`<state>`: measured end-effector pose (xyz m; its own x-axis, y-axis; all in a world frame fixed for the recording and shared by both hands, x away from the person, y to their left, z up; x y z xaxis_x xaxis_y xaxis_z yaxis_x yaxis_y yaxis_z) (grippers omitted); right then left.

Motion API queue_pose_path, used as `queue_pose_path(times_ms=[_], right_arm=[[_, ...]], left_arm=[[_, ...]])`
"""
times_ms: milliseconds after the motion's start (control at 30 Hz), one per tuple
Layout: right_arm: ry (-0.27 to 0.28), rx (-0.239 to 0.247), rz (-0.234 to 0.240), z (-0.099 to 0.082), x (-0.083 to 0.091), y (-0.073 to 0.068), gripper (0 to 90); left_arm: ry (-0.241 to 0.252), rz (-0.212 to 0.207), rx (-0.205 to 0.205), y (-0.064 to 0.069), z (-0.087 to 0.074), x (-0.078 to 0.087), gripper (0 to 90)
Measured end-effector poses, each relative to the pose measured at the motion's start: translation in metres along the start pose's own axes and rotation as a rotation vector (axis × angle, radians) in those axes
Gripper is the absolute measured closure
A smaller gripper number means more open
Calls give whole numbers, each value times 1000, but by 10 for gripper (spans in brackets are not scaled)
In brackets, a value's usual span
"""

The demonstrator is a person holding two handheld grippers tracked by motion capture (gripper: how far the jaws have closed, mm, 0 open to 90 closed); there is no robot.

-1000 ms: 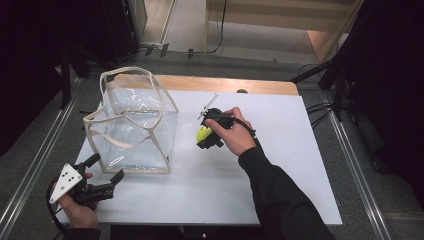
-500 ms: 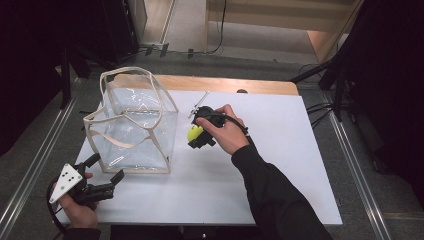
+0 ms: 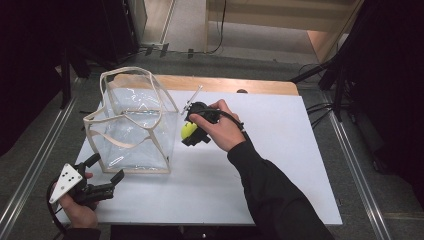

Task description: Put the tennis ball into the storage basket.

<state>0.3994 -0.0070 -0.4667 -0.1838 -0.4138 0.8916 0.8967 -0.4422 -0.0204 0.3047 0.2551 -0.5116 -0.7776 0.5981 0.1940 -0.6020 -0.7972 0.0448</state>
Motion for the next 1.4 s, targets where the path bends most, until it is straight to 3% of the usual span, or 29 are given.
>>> queue_pose_path(times_ms=[733,1400], right_arm=[[-2,43,35,27,31,-14,235],[-1,77,31,51,58,-21,235]], left_arm=[[1,-1,0,0,0,0,13],[0,-3,-2,0,0,0,13]])
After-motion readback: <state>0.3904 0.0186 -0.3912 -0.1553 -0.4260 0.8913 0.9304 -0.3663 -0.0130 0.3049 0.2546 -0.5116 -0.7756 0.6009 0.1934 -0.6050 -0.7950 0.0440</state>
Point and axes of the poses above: each handheld gripper's, and its own axes: x roughly backward along the jaws, z roughly out of its top, y roughly to its right, the point moved 9 cm from there along -x, roughly forward along the jaws, and after that the axes turned 2 degrees about -z, right-handed, at the moved point
